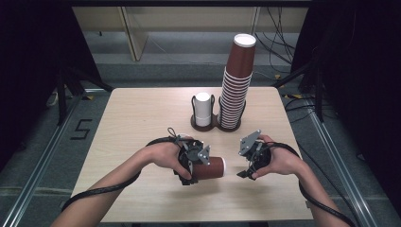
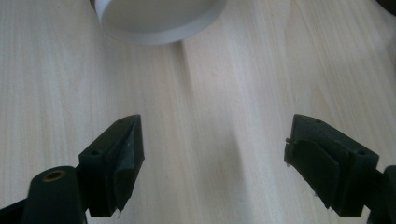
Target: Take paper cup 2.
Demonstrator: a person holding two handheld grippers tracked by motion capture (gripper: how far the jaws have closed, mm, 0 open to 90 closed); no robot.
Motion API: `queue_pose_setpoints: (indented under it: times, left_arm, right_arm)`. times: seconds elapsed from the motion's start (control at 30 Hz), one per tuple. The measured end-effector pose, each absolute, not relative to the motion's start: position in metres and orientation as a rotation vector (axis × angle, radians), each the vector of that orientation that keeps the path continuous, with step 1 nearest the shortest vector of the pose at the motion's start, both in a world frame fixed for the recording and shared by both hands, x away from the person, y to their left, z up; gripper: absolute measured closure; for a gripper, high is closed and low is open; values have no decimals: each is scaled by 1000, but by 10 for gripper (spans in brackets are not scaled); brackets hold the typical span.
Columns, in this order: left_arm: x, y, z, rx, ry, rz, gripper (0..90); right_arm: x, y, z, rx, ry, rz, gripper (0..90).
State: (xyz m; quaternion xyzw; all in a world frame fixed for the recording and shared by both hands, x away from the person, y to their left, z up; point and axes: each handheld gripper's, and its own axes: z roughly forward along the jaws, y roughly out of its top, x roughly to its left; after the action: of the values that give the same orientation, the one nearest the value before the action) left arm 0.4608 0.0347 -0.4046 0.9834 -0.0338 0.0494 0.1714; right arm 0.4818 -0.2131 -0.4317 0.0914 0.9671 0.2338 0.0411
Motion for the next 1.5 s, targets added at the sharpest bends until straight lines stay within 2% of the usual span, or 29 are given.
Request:
queue_pose_setpoints:
  times: [0.73,0.87,1.23,1.27,1.33,1.5]
  left_arm:
    - [464,31,-403,2816,-109,127,122]
    - [464,31,-404,2813,-102,122,122]
    - [464,30,-404,2814,-100,120,122]
    - [464,30,-404,2814,-99,120,122]
    - [464,30,-404,2814,-99,118,121]
    - [465,29,-406,2822,-109,117,121]
  right_arm:
    - [472,-185,-425,107,2974,746,152]
    - [471,-180,-425,108,2967,753,102]
    - [469,-172,-425,112,2979,758,99]
    - [472,-170,-426,25,2964,773,93]
    - [471,-169,-426,57,2968,763,64]
    - [470,-166,-426,66,2973,770,57]
